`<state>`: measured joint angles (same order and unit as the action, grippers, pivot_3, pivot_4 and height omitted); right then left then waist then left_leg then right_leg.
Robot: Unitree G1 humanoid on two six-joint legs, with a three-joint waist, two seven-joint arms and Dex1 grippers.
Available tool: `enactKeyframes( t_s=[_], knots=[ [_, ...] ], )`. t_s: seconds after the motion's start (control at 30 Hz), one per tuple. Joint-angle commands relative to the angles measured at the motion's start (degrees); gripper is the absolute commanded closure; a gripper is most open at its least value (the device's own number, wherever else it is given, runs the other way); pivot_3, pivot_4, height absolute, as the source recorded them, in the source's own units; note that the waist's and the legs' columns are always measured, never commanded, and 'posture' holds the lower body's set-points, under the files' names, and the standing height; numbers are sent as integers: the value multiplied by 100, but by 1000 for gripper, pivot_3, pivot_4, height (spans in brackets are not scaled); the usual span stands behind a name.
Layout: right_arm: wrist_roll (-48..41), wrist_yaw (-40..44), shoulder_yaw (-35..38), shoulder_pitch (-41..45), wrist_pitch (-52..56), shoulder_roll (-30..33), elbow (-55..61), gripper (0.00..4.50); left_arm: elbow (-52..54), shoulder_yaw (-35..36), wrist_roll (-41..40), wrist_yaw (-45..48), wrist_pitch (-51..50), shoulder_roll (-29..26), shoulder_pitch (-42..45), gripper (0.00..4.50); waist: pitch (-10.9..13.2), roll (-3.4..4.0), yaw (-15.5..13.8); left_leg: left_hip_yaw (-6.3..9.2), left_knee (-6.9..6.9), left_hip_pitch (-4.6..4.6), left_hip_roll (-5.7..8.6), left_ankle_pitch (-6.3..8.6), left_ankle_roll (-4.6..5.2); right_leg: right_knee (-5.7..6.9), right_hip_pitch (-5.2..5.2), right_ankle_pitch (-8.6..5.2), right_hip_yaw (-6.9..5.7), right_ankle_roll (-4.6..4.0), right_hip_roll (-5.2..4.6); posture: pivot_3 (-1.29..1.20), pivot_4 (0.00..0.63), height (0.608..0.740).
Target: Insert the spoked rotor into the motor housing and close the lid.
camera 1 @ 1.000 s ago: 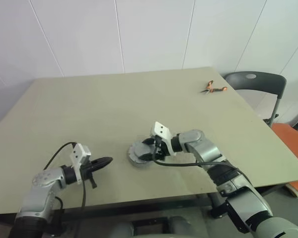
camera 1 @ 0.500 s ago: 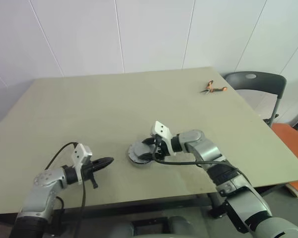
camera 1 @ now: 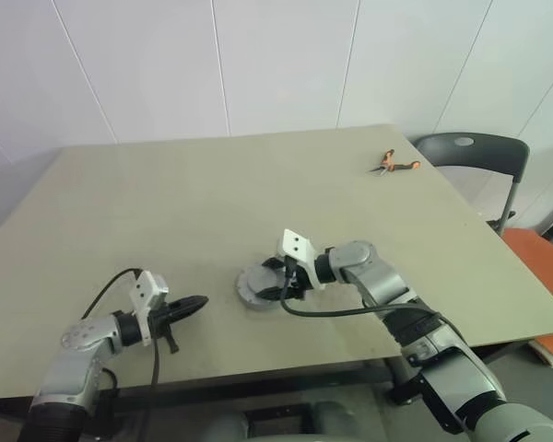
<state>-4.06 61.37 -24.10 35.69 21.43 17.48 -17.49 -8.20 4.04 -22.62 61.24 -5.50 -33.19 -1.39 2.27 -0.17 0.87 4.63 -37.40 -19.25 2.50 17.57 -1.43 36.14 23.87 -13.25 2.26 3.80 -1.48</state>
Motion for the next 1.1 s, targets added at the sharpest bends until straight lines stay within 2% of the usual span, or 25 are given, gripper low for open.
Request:
enactKeyframes(
  t_s=[0.03, 0.27, 0.5, 0.83, 1.1],
  knots=[
    [361, -107, -153, 81, 63, 170, -126, 1313, 148, 41, -5, 4, 37, -21, 121, 4500, 0, 1, 0, 0, 0, 1, 0, 0, 0, 0, -1, 0, 0, 0, 0, 0, 0, 740],
    [534, 32, -478, 91, 578, 381, -320, 1313, 186, 27, -15, -10, -1, -37, 165, 4500, 1, 7, -27, 0, 4, 85, 0, 1, 0, -10, -84, -30, -1, 5, -3, 0, 0, 740],
    [402, 85, -447, 88, 1177, 356, -297, 1313, 247, -10, 9, -83, 27, 14, 264, 4500, -6, 10, -37, 2, 4, 91, 4, 1, 0, -17, -97, -31, -3, 9, -8, 0, 0, 740],
    [397, 4, -385, 161, 1114, 282, -437, 1313, 308, -336, -13, 44, -177, 229, 1353, 4500, -8, 9, -33, 4, 2, 91, 7, 1, 0, -17, -101, -31, -7, 11, -8, 0, 0, 740],
    [756, -377, -592, 122, 728, 353, -628, 1313, 178, -629, 100, 162, -234, 344, 1576, 4500, -8, 9, -21, 5, 1, 100, 6, 1, 0, -14, -108, -33, -5, 12, -6, 0, 0, 740]
  ],
)
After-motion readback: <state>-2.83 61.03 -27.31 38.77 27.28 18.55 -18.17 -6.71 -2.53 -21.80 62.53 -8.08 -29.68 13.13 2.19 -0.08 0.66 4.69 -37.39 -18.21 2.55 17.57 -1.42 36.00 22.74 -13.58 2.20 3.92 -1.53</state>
